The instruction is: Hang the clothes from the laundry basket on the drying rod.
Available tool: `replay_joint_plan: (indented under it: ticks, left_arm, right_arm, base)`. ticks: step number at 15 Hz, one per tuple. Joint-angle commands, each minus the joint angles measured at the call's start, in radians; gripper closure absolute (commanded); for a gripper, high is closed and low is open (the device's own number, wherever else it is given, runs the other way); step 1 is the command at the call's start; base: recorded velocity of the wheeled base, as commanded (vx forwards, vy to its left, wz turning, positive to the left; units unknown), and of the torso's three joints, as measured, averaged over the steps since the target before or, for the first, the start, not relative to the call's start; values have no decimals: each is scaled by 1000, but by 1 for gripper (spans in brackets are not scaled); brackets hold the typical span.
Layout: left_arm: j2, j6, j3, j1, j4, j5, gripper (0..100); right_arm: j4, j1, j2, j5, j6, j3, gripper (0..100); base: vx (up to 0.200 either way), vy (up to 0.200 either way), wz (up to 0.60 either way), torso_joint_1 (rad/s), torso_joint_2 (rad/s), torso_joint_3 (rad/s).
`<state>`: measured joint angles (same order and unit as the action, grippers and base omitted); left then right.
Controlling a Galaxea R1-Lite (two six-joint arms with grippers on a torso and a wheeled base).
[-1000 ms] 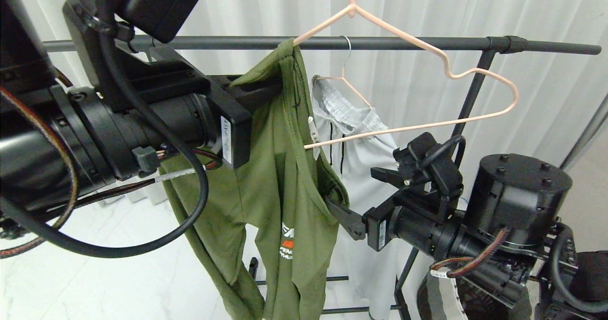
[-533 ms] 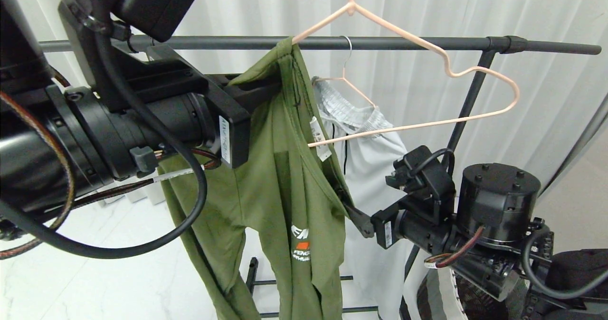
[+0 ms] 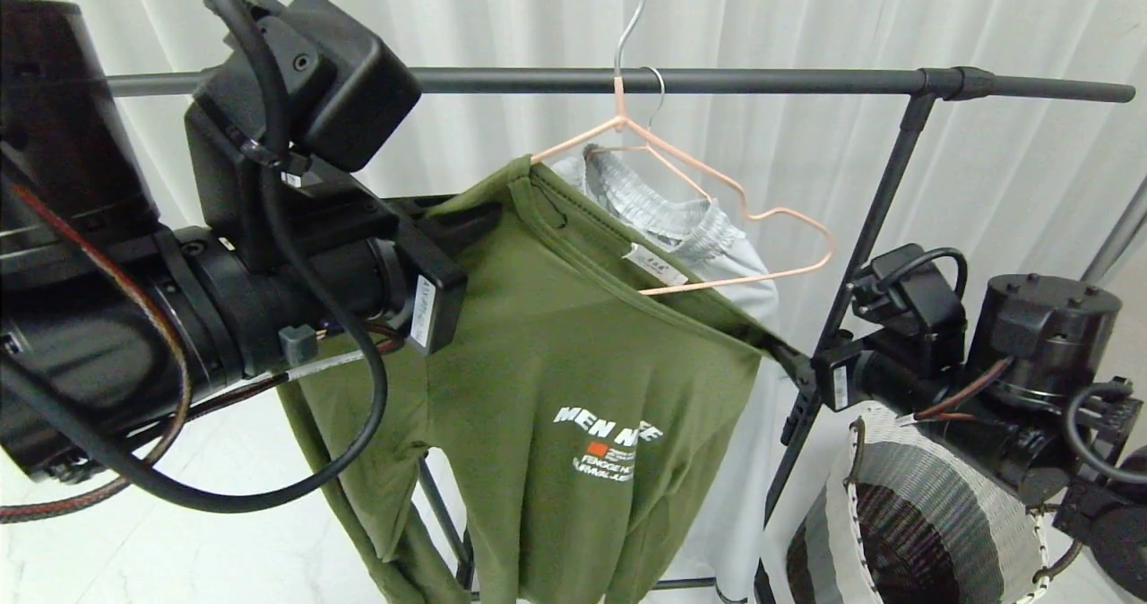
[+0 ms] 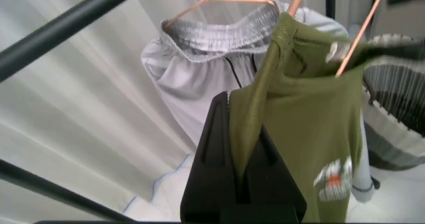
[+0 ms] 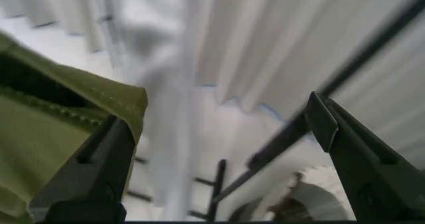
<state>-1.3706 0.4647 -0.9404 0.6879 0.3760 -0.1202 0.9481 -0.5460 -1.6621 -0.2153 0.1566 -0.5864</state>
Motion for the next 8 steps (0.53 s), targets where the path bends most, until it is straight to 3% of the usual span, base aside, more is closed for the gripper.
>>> replay_joint_plan:
  ticks: [1,4,8]
  left_arm:
    - [10,9,20,-1,1,-1,100]
    - [33,29,74,-8,1,-1,100]
    - [35,52,120,-10,1,-3,100]
  right_arm:
    - [-2,75,44,14,3,-4,0]
    - [-2,132,82,56,20,-29,0]
    - [-9,146,136,85,20,-84,0]
  base:
    - [0,0,0,0,0,0]
    - [0,0,0,0,0,0]
    - [0,0,0,0,0,0]
